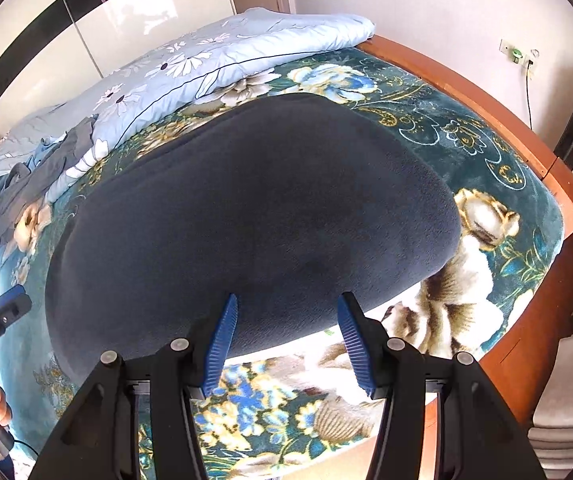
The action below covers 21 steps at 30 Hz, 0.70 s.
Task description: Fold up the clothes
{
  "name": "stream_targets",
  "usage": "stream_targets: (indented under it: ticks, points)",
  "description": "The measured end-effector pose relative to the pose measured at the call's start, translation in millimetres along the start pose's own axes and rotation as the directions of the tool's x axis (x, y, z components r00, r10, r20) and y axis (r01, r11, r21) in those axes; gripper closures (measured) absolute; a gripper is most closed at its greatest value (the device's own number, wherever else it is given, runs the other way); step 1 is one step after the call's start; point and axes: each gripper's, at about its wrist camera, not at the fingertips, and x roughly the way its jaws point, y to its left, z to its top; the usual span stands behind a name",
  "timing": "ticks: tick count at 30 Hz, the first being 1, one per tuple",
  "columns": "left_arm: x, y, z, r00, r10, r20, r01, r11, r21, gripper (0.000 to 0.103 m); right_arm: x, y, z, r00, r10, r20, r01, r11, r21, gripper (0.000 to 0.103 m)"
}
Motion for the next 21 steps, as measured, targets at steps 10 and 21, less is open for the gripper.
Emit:
stream_targets:
  ticks: [10, 21]
  points:
    - [-5, -4, -31, 0.998, 0.054, -0.013, -0.053, 0.998, 0.022, 0.015, -11, 54, -43, 1.0, -0.003, 0.027, 0.003, 1.0, -0.025, 0.036]
    - [-13, 12, -55, 0.998, 0.063, -0.022, -0.062, 0.996, 0.056, 0.0, -32, 110, -82, 0.997, -0.046, 0.058, 0.05, 0.997, -0.063, 0.007]
